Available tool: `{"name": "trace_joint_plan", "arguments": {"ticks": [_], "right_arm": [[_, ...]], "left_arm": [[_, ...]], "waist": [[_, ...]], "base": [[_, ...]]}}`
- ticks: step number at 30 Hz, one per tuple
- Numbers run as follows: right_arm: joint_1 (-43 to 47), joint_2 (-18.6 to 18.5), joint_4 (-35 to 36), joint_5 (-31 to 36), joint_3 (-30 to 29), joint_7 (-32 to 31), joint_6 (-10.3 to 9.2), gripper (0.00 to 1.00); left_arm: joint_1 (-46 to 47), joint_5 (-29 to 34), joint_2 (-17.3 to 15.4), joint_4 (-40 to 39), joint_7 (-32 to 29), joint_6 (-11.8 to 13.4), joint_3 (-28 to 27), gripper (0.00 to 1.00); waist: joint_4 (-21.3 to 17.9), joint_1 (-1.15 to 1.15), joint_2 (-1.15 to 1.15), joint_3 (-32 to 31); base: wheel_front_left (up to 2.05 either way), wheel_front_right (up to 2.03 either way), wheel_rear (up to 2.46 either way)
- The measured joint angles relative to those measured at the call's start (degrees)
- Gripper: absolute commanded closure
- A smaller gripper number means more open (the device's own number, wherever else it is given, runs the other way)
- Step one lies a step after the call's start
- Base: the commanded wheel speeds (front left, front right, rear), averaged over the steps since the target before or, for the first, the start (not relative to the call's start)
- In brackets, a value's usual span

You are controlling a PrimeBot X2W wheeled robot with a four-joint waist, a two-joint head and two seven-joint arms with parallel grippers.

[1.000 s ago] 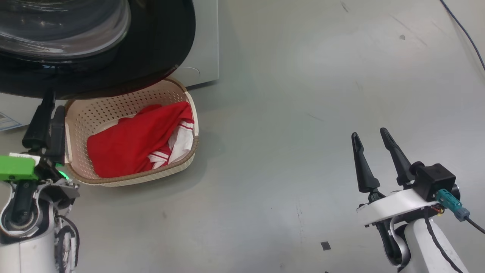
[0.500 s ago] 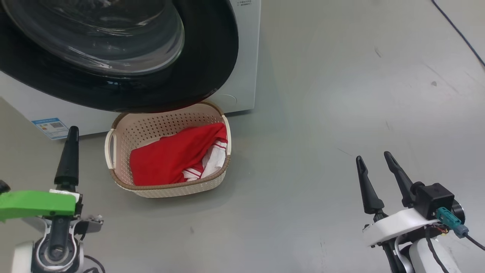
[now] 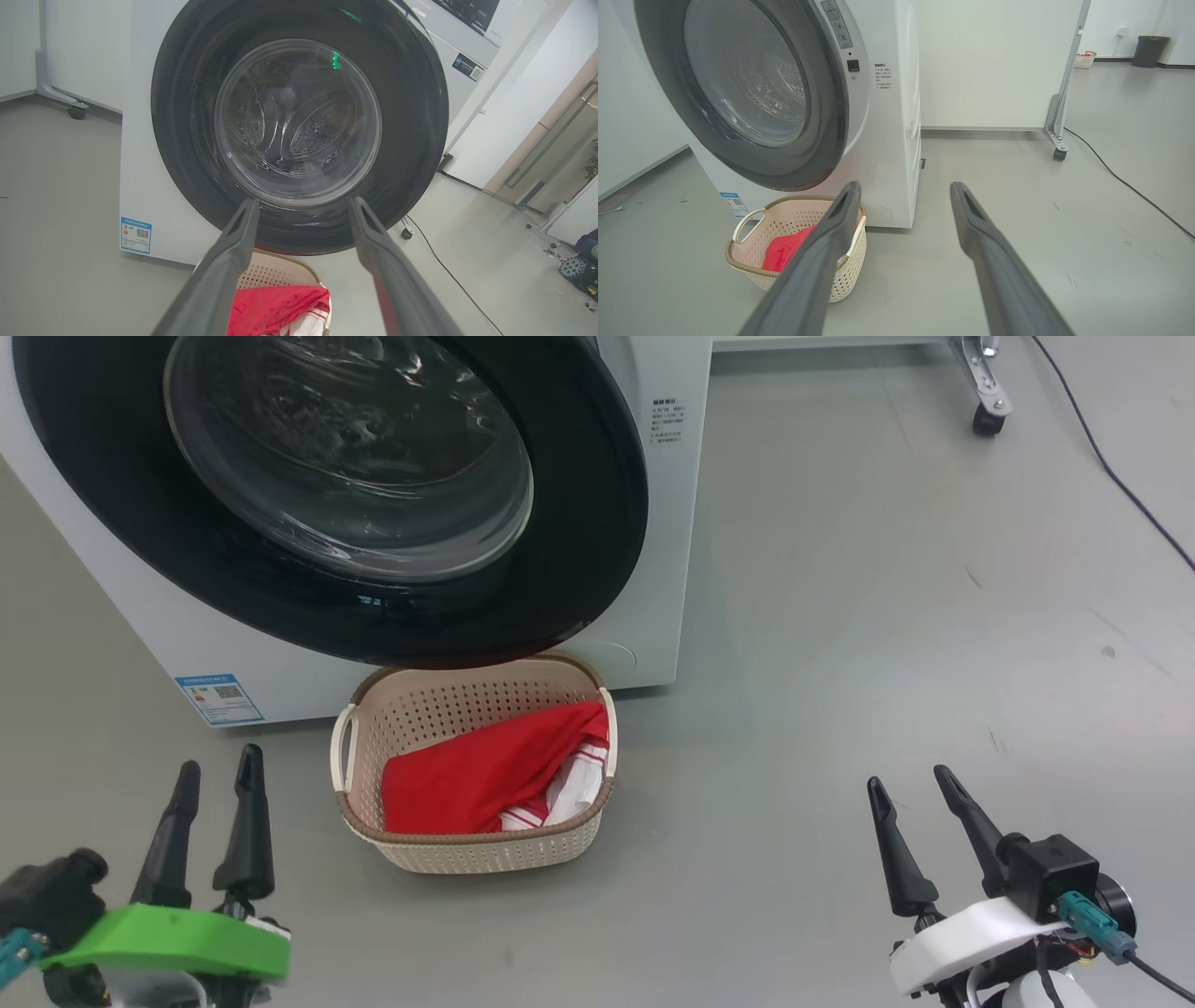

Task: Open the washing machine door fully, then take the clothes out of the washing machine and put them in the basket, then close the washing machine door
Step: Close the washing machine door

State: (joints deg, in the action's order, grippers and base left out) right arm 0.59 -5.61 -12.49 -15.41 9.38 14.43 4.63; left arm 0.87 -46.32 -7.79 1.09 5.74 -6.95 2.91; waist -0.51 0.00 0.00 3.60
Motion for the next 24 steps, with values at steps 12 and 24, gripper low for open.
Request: {"name": "trace_joint_plan", "arguments": {"ticks": [12,24], "right_arm": [[2.94,0.02,0.62,0.43,0.33,-0.01,-0.25,0.00],[4.91,0.04,1.38,0.43,0.10,-0.09,-1.26,0.00]], "left_arm": [[-6.23,12.99,-1.10,1.64,5.68,2.02,4.46,0.00],[-8.41,20.29,-1.71,3.27,6.95,6.43,6.46,0.00]], "waist": [[1.18,0.00,0.00,-3.68],[1.48,0.00,0.00,-4.09]], "base": [[0.00,0.00,0.00],[0.00,0.00,0.00]]}}
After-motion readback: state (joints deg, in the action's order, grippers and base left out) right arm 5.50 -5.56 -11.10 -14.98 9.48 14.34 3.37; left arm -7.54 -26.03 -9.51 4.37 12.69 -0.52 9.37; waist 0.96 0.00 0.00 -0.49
